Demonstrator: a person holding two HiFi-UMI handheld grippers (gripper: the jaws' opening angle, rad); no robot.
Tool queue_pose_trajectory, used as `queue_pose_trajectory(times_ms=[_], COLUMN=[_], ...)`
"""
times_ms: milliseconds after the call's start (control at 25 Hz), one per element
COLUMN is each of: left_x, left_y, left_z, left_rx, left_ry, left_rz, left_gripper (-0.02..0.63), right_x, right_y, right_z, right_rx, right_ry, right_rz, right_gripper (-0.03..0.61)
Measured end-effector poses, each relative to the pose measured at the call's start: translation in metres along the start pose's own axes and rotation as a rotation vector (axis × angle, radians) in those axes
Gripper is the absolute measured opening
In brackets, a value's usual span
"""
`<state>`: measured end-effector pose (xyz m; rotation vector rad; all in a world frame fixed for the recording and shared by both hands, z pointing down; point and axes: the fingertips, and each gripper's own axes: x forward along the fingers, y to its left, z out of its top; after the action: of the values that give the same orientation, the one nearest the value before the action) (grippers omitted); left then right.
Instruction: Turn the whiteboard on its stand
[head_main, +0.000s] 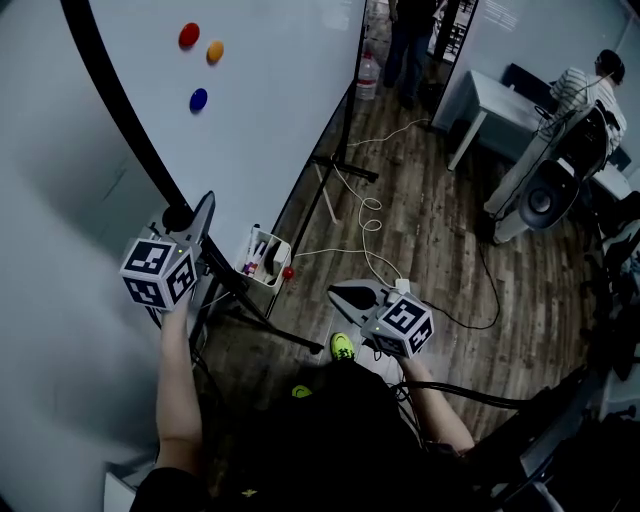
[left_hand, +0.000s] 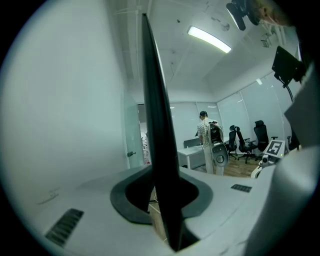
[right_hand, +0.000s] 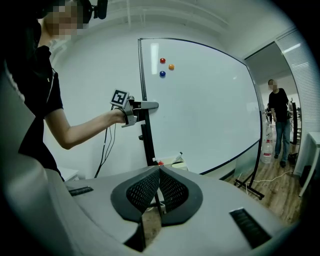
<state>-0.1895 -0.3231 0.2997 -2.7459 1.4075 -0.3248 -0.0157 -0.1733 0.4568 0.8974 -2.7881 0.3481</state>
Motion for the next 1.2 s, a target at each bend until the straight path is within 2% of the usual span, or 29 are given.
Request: queue_pose_trajectory(times_ms=[160, 440, 680, 800, 1000, 1200], left_x=[0.002, 0.004, 0.016, 0.012, 0.019, 0.018], left_y=[-0.001, -0.003, -0.004, -0.006, -0.002, -0.003], left_z=[-0.01, -0.002, 0.008, 0.016, -0.002, -0.004], left_rx=[0.073, 0.077, 0.149, 0.144, 0.15, 0.156], left_ry=[0.006, 0.001, 0.052, 0.049, 0.054, 0.054], left_rz=[-0.001, -0.035, -0.015, -0.01, -0.014, -0.017], left_gripper=[0.101, 0.109, 0.1, 0.1, 0.097, 0.097], right_x=[0.004, -0.008, -0.011, -0.016, -0.002, 0.001], right_y=[0.009, 0.011, 0.01, 0.012, 0.005, 0.012], right_z=[-0.012, -0.012, -0.011, -0.005, -0.024, -0.028], right_rx=[0.01, 0.011, 0.012, 0.018, 0.023, 0.022], right_ry=[0.009, 0.01, 0.008, 0.008, 0.017, 0.015], right_rz=[-0.001, -0.027, -0.04, -0.036, -0.04, -0.035], right_gripper=[0.005, 0.005, 0.005, 0.005, 0.005, 0.005])
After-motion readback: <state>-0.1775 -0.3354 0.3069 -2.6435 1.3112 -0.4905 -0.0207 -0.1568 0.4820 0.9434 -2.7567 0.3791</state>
